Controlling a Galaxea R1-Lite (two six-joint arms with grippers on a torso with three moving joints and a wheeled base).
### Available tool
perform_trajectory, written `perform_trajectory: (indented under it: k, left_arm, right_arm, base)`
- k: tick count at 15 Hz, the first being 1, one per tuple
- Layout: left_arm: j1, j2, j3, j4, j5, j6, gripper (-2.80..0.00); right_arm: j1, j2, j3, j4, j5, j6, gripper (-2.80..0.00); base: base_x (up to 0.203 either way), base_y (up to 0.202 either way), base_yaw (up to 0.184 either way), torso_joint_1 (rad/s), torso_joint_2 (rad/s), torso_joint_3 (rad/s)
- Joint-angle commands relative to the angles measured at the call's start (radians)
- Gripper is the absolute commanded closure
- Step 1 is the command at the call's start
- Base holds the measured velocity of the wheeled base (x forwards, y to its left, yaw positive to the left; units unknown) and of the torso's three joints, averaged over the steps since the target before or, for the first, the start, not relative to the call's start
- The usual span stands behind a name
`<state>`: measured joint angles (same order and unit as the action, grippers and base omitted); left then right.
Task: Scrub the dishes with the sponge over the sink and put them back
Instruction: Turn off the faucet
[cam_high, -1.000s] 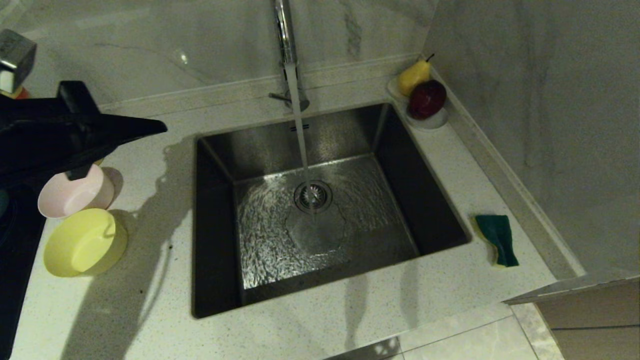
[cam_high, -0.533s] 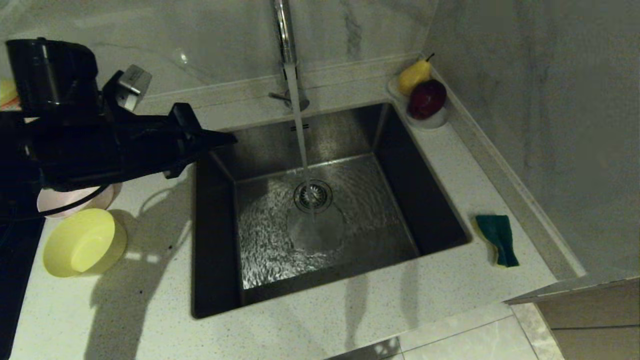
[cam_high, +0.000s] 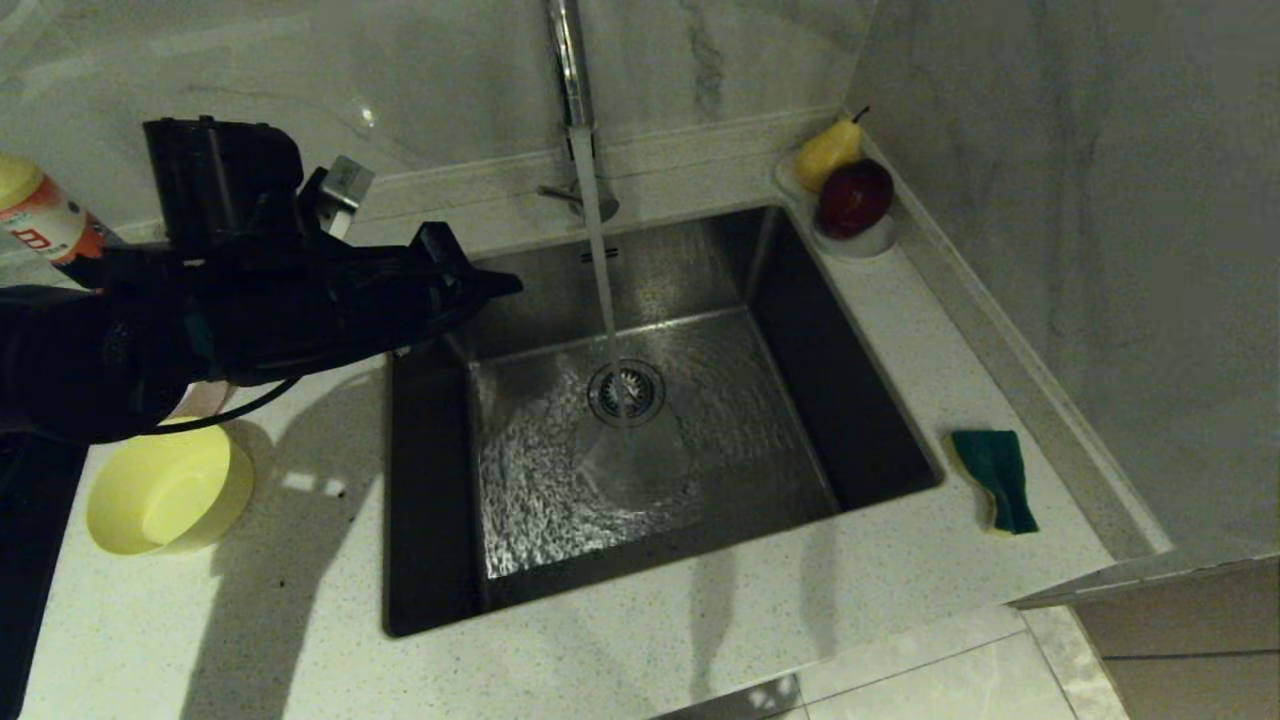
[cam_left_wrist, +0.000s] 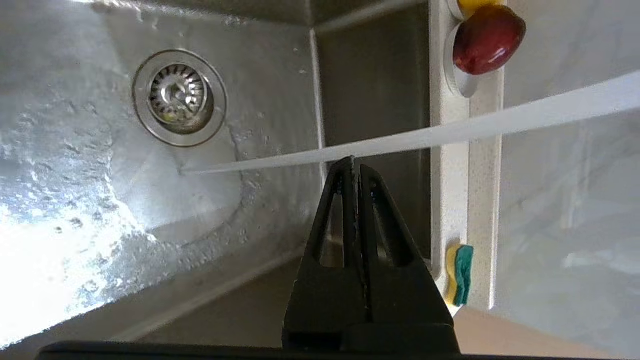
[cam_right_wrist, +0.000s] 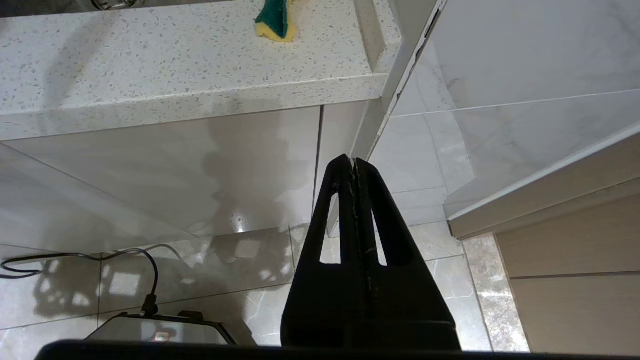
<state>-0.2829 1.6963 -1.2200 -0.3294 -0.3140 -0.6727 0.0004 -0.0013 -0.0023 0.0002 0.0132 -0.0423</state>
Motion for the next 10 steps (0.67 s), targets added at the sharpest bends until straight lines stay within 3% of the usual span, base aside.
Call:
perform_trajectory:
  k: [1, 4, 6, 10]
  left_arm:
    - [-0.006, 0.015, -0.015, -0.005, -0.002, -0.005, 0.00]
    - [-0.009, 0.044, -0.047, -0.006, 0.004, -0.015, 0.00]
    - [-0.009, 0.074, -0.073, -0.019, 0.045, -0.027, 0.00]
    - [-0.009, 0.120, -0.078, -0.125, 0.078, -0.068, 0.00]
  right_arm:
    - [0.000, 0.000, 0.000, 0.000, 0.001, -0.001, 0.00]
    - [0.001, 0.000, 0.000, 0.000, 0.001, -0.001, 0.00]
    - [0.000, 0.000, 0.000, 0.000, 0.001, -0.001, 0.00]
    - [0.000, 0.000, -0.001, 0.000, 0.001, -0.001, 0.00]
  base:
    - [0.000, 0.000, 0.000, 0.000, 0.00, 0.000]
    - [0.000, 0.000, 0.000, 0.000, 0.00, 0.000]
    - [0.000, 0.000, 0.000, 0.000, 0.00, 0.000]
    - [0.000, 0.000, 0.000, 0.000, 0.00, 0.000]
